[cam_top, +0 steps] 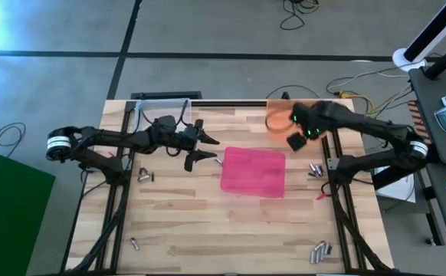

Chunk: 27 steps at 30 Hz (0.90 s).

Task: Sort batteries
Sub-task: Put the blue battery into the orange bin

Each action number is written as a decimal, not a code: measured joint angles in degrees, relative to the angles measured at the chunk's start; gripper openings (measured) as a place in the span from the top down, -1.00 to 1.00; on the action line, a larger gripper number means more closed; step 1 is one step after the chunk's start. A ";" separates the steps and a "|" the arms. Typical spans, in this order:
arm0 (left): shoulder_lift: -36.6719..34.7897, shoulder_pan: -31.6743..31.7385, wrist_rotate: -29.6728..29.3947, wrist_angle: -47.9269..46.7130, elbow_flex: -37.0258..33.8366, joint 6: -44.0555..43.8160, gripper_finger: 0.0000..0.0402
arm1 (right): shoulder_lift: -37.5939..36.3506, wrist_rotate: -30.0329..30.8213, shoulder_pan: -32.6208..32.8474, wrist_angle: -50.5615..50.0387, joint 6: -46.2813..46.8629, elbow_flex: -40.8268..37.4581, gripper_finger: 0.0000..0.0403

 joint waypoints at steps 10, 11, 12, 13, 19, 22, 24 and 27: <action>1.09 -3.36 -0.08 8.85 0.07 -1.96 -0.01 | -6.73 -2.15 36.29 -2.36 33.57 -4.08 -0.13; 1.09 -3.88 -0.07 9.67 0.07 -1.98 -0.01 | -6.21 -1.46 41.04 -1.89 38.31 -3.99 -0.11; 1.09 -4.42 -0.06 10.32 0.07 -1.97 -0.01 | -5.58 -1.07 45.87 -1.24 43.07 -3.82 -0.09; 1.09 -4.96 -0.05 10.98 0.07 -1.95 -0.01 | -4.61 -1.11 50.12 -0.58 47.85 -3.53 -0.08; 1.09 -8.57 -0.05 16.56 0.07 -3.48 -0.01 | 3.72 -1.60 70.72 0.64 72.93 0.25 -0.09; 1.11 -10.56 -0.04 19.28 0.09 -4.86 -0.01 | 8.17 -1.56 77.63 3.83 82.68 3.46 -0.13; 1.11 -11.72 -0.04 20.00 0.09 -5.49 -0.01 | 11.62 -1.66 80.87 5.48 88.26 5.90 -0.16; 1.11 -13.36 -0.04 20.16 0.09 -5.41 -0.01 | 17.51 -5.52 83.95 6.24 95.31 9.82 -0.17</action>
